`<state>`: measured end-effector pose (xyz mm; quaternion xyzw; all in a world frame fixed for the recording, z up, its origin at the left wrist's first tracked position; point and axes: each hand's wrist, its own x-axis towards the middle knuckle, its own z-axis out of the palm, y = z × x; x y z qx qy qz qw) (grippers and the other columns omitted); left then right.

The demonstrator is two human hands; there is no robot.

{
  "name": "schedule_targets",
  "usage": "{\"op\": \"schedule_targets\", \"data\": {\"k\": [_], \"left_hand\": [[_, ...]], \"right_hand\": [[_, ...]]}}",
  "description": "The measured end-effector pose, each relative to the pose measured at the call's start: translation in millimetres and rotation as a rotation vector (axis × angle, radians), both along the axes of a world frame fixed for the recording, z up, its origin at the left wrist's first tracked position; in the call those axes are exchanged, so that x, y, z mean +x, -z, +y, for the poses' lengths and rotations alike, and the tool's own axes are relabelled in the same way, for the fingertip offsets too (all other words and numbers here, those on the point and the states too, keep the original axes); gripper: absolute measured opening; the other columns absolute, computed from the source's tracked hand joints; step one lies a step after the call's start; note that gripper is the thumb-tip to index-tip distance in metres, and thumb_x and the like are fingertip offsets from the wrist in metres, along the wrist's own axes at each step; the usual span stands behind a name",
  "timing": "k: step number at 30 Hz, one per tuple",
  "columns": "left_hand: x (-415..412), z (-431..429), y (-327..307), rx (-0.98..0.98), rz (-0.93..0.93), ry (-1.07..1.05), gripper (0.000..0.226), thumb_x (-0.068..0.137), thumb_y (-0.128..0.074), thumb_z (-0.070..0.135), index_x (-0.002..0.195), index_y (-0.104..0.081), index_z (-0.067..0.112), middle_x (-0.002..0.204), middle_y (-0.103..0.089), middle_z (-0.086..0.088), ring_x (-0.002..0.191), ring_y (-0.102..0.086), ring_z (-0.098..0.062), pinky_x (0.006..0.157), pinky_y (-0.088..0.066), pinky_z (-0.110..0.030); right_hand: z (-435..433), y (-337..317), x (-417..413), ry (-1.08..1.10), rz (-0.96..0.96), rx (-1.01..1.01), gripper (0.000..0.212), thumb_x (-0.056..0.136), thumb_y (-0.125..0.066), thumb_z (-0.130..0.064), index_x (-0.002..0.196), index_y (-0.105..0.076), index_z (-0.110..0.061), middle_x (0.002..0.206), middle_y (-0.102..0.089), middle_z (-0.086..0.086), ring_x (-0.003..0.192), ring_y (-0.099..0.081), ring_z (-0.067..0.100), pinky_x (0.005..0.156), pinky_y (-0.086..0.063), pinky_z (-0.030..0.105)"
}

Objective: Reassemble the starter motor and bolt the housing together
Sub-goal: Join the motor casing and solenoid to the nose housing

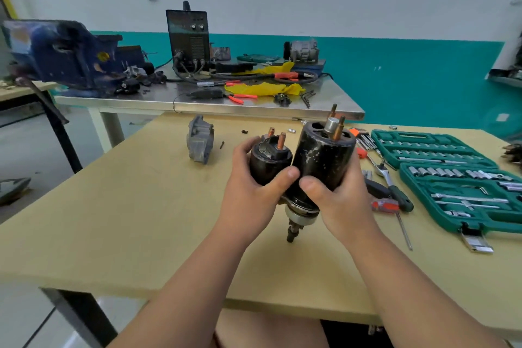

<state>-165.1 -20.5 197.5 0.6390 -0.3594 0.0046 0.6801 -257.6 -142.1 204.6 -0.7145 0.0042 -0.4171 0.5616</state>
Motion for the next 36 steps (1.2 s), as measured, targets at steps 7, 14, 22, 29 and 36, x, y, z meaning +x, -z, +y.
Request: {"op": "schedule_targets", "data": {"k": [7,14,22,29,36], "left_hand": [[8.3,-6.0,-2.4,0.051,0.003,-0.137,0.073,0.087,-0.057,0.051,0.147,-0.023,0.028,0.131,-0.04,0.009,0.12,-0.051,-0.005,0.099,-0.047,-0.03],[-16.5,-8.4,-1.8,-0.071,0.134,0.147,0.091,0.075,-0.037,0.069,0.151,-0.023,0.021,0.146,-0.044,-0.009,0.132,-0.046,-0.026,0.107,-0.039,-0.053],[-2.9,-15.3,-11.8,0.019,-0.001,0.416,0.097,0.068,-0.048,0.086,0.125,-0.058,0.008,0.115,-0.07,0.001,0.114,-0.062,-0.016,0.092,-0.051,-0.029],[-26.5,-15.8,0.2,-0.162,-0.032,-0.038,0.026,0.078,-0.048,0.048,0.098,-0.065,0.047,0.089,-0.068,0.021,0.085,-0.063,0.0,0.066,-0.045,-0.008],[-14.7,-13.3,1.8,-0.15,0.006,0.082,0.066,0.061,-0.086,0.03,0.118,-0.053,0.034,0.1,-0.068,0.006,0.085,-0.068,-0.015,0.064,-0.058,-0.033]], "right_hand": [[23.4,-3.4,15.9,0.228,0.031,0.007,0.072,0.06,-0.074,-0.049,0.124,-0.042,-0.038,0.102,-0.061,-0.028,0.097,-0.06,-0.007,0.07,-0.052,0.013],[40.9,3.7,1.9,0.114,0.078,-0.099,0.033,0.084,-0.043,-0.059,0.115,-0.032,-0.055,0.118,-0.053,-0.022,0.109,-0.053,-0.004,0.082,-0.047,0.014],[-17.7,-40.7,18.1,-0.084,0.168,0.252,0.025,0.074,-0.053,-0.046,0.089,-0.069,-0.035,0.103,-0.066,-0.003,0.1,-0.061,0.016,0.087,-0.043,0.034],[-15.5,-24.5,23.4,0.322,0.04,0.228,0.026,0.094,-0.048,-0.037,0.072,-0.059,-0.027,0.063,-0.062,-0.018,0.058,-0.055,-0.011,0.052,-0.039,0.005],[-0.6,-30.4,26.4,0.33,0.226,0.21,0.021,0.1,-0.026,-0.046,0.104,-0.045,-0.038,0.089,-0.046,-0.028,0.079,-0.046,-0.02,0.063,-0.033,0.01]]}}
